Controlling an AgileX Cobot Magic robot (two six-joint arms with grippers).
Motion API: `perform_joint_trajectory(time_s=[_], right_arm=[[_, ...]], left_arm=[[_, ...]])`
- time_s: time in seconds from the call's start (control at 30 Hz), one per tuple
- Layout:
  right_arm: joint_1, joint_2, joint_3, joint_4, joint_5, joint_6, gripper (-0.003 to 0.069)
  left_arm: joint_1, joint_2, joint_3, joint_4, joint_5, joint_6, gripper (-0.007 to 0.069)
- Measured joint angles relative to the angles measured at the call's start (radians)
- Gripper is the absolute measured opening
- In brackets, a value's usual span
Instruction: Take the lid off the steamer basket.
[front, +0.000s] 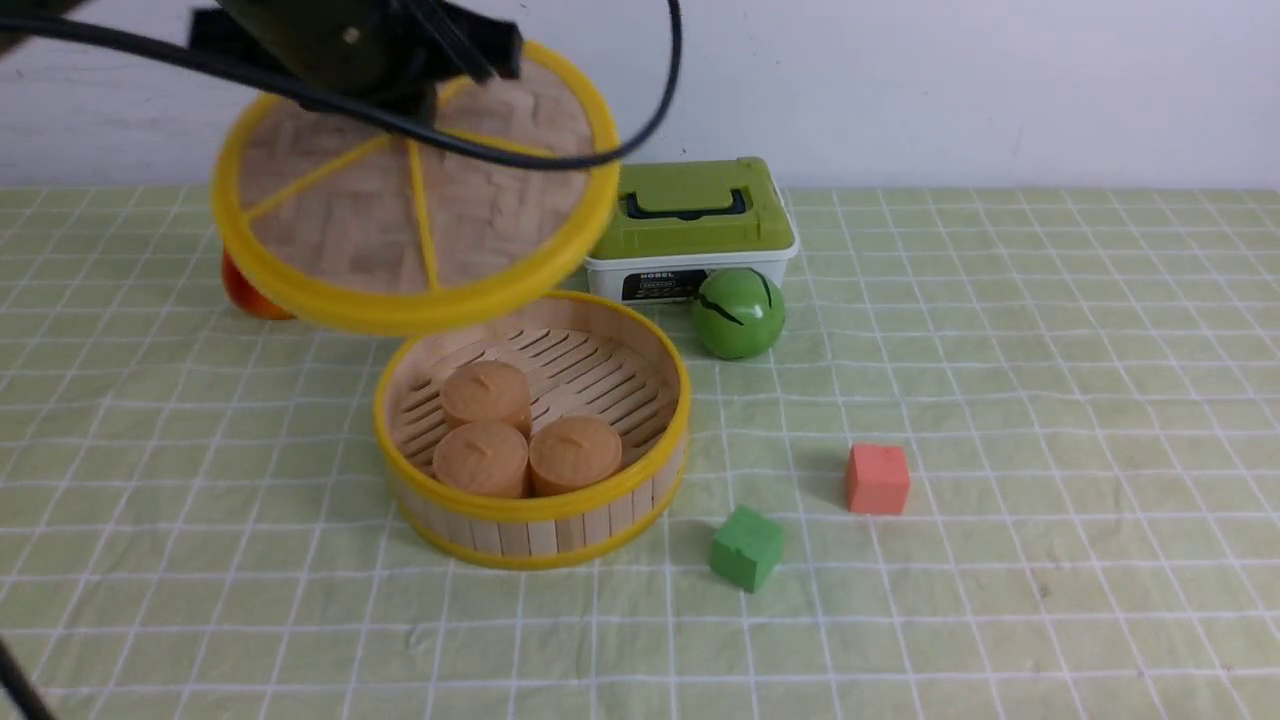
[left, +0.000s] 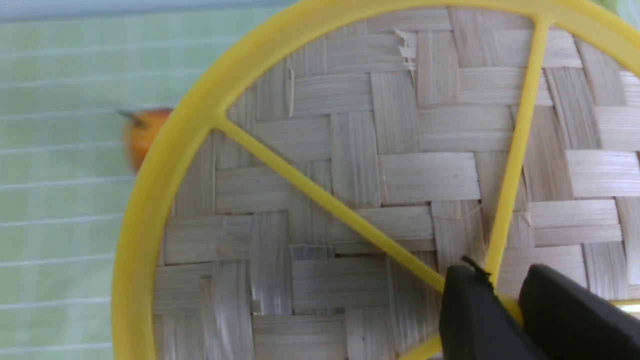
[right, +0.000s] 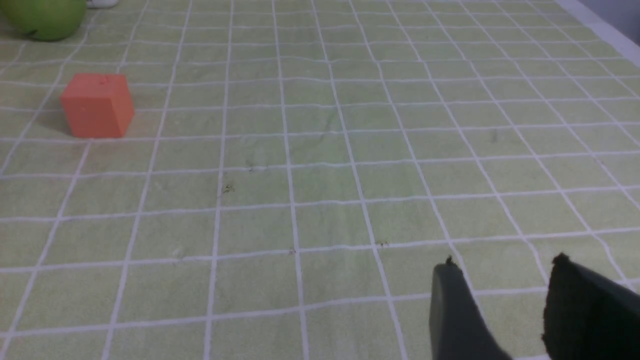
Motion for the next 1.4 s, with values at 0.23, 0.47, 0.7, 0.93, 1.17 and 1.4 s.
perform_joint_trajectory(time_s=[0.23, 0.47, 0.7, 0.93, 1.17, 1.4], right_arm=[[0.0, 0.0, 0.0, 0.0, 0.0, 0.0, 0.0241], [0.0, 0.0, 0.0, 0.0, 0.0, 0.0, 0.0241], [0.0, 0.0, 0.0, 0.0, 0.0, 0.0, 0.0241], [0.0, 0.0, 0.0, 0.0, 0.0, 0.0, 0.0241], [0.0, 0.0, 0.0, 0.0, 0.0, 0.0, 0.0241], [0.0, 0.0, 0.0, 0.0, 0.0, 0.0, 0.0241]], left_arm=[[0.194, -0.052, 0.126, 0.089, 0.007, -0.082, 0.011], [0.337, -0.005, 0.483, 0.084, -0.306, -0.196, 0.011], [0.361, 0.138, 0.548, 0.075, -0.383, -0.256, 0.0109], [0.361, 0.157, 0.545, 0.043, -0.39, -0.257, 0.0198], [0.361, 0.107, 0.527, 0.037, -0.305, -0.209, 0.0329], [0.361, -0.252, 0.527, -0.028, -0.314, -0.14, 0.0086]])
